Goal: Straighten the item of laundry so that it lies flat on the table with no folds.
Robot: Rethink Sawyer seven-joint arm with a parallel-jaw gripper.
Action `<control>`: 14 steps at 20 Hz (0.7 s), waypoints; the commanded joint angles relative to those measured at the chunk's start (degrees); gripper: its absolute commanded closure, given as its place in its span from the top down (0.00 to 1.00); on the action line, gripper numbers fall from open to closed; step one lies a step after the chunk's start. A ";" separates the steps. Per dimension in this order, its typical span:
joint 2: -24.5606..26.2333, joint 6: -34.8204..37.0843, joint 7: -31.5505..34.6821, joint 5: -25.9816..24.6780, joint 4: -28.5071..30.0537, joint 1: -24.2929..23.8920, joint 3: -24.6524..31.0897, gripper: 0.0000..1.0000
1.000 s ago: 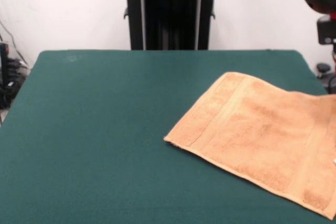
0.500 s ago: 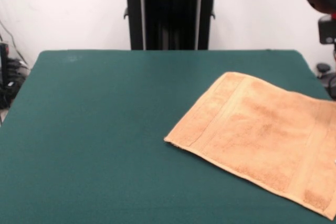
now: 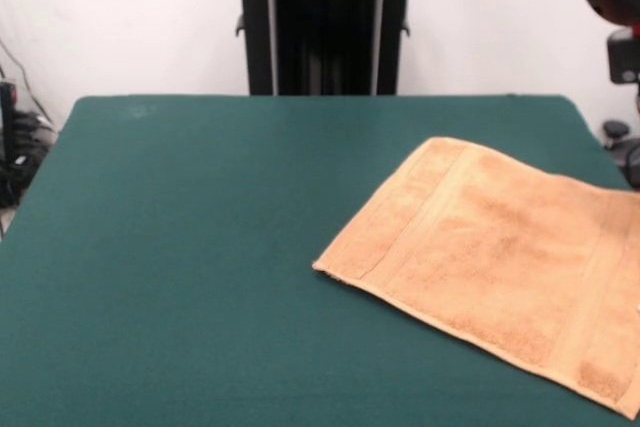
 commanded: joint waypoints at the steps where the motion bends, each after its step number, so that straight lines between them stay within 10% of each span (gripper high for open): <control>1: -0.21 5.69 -2.64 -2.02 2.58 -0.76 5.28 1.00; 14: -11.55 14.36 -8.21 -2.03 12.18 -9.03 8.44 1.00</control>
